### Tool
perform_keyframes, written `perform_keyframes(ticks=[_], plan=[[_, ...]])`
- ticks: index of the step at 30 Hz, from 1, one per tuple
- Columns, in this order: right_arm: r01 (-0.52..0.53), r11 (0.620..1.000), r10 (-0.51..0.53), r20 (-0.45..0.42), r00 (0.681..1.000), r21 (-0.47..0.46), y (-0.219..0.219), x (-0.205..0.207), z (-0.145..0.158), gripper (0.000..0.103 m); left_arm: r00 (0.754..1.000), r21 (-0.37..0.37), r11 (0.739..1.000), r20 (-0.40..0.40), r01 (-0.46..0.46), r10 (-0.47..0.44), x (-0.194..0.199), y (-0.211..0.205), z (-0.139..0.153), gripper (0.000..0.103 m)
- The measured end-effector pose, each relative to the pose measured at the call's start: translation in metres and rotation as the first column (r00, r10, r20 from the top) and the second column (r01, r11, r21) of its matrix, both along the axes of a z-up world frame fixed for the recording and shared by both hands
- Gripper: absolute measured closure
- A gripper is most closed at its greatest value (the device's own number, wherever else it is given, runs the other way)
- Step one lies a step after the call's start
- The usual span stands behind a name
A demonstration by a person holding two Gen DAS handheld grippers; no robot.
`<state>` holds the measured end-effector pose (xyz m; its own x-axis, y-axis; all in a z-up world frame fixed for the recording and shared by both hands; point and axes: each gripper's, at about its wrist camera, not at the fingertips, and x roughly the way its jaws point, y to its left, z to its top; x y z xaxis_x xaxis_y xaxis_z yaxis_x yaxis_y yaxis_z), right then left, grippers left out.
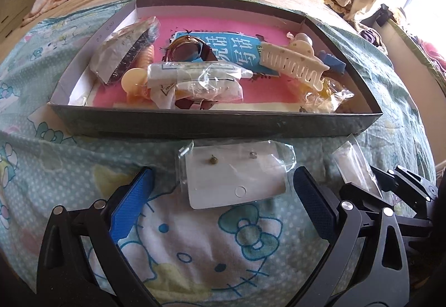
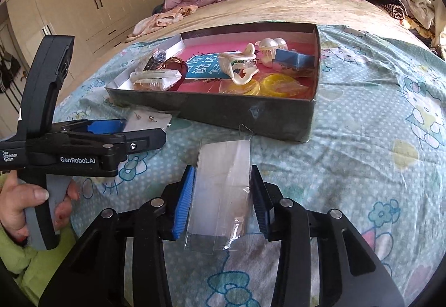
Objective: Organize jewelry
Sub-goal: 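Grasp the clear plastic bag with the right tool while the left tool grasps the white earring card, then carry the plastic bag with the right tool while the left tool carries the earring card into the box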
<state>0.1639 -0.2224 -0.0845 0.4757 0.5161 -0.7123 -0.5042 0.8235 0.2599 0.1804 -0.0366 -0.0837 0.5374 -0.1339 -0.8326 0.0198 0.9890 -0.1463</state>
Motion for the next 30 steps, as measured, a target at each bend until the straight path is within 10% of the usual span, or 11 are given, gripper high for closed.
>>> perform_keyframes(ticks=[7,10,14,30], plan=[[0.014,1.000,-0.015,0.021,1.000,0.015,-0.011,-0.003,0.013,0.065,0.999,0.011,1.000,0.031,0.014,-0.014,0.003,-0.006,0.000,0.011],[0.013,1.000,-0.014,0.042,0.999,0.021,-0.014,-0.005,0.022,0.065,0.998,0.028,0.999,0.058,0.034,-0.036,-0.003,-0.006,0.006,0.036],[0.007,1.000,-0.010,0.076,0.997,0.029,-0.014,-0.005,0.036,0.065,0.993,0.011,0.998,0.095,0.065,-0.065,-0.013,-0.004,0.020,0.042],[0.025,0.998,-0.036,0.190,0.981,0.062,-0.010,0.031,0.073,0.065,0.974,-0.007,1.000,0.228,0.000,0.002,0.010,0.028,0.082,0.042]])
